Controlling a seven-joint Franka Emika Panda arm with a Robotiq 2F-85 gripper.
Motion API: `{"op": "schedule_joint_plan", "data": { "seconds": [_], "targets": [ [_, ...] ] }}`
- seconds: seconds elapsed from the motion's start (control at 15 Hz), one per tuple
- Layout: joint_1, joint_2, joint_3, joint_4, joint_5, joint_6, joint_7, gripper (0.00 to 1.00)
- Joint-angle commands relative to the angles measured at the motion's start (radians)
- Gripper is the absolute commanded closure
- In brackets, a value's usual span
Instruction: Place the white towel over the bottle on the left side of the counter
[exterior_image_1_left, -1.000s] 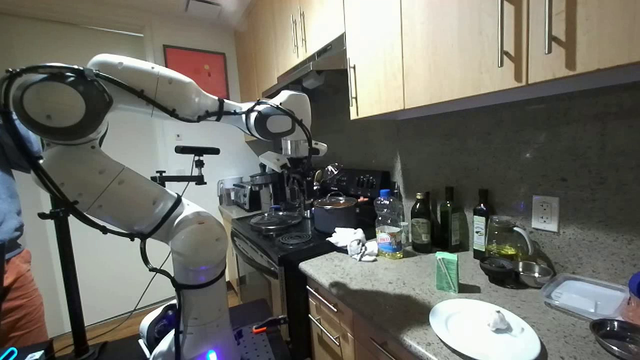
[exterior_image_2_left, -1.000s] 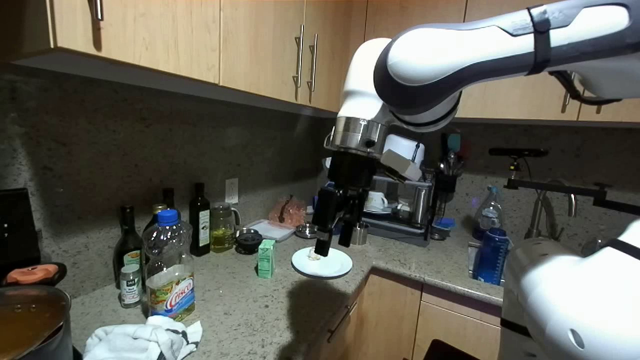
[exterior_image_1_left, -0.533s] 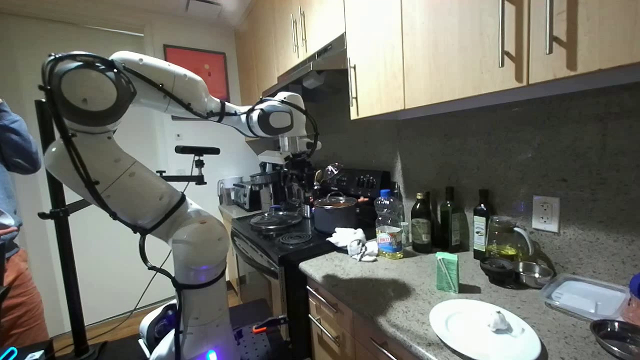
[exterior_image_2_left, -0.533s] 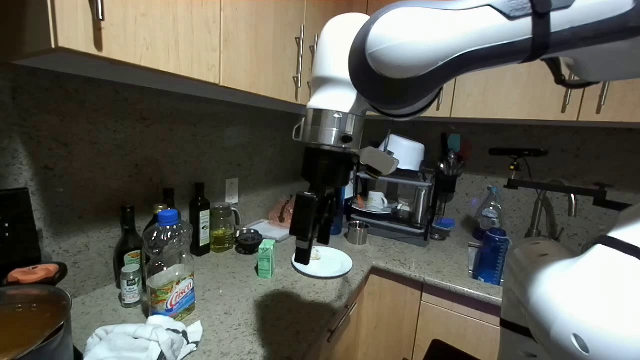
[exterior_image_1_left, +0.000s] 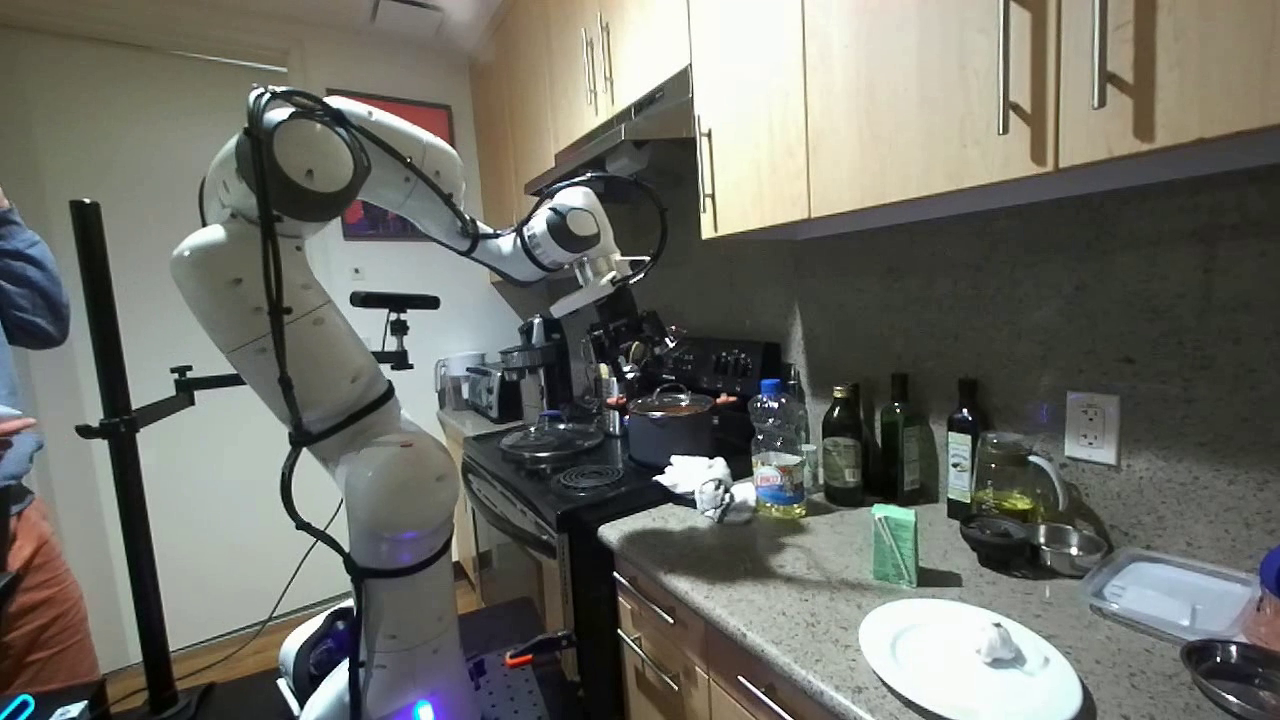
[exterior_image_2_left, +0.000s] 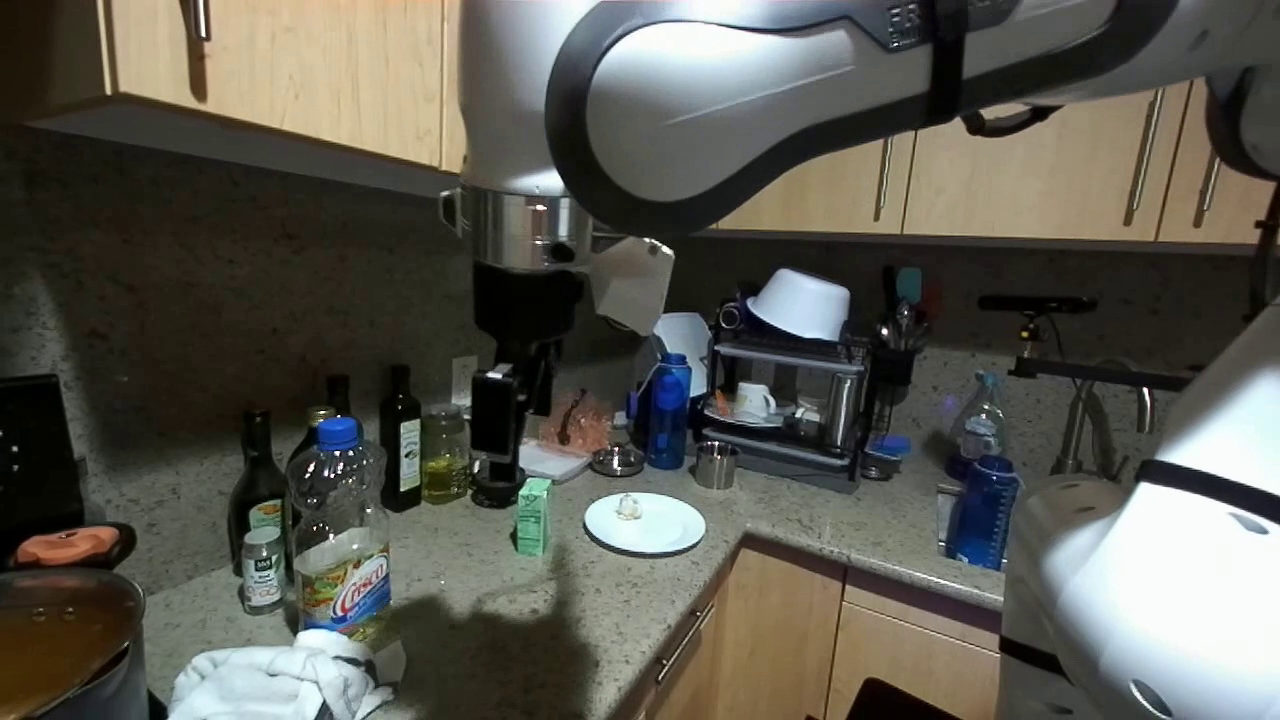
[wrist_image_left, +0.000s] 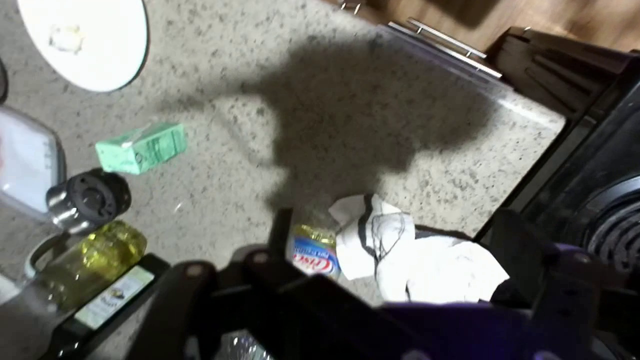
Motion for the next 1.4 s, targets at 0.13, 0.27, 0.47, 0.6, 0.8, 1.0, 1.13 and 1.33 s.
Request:
{"op": "schedule_joint_plan", "data": {
  "seconds": [0.13,0.27,0.47,0.6,0.8,1.0,1.13,1.33],
  "targets": [
    [0.02,0.022,0.001,0.025,-0.07,0.056,0.011,0.0],
    [0.02,0.017,0.0,0.024,-0.074,0.061,0.01,0.0],
    [0.019,0.052,0.002,0.05,-0.066,0.017,0.007,0.0],
    [0.024,0.13,0.006,0.082,-0.065,0.072,-0.003,0.0],
    [0.04,0.278,0.006,0.164,-0.051,0.161,-0.041,0.0],
    [0.06,0.41,0.009,0.247,-0.043,0.177,-0.096,0.0],
    [0.07,0.476,0.007,0.286,-0.034,0.166,-0.121,0.0],
    [0.08,0.546,0.004,0.315,-0.007,0.168,-0.146,0.0]
  ]
}}
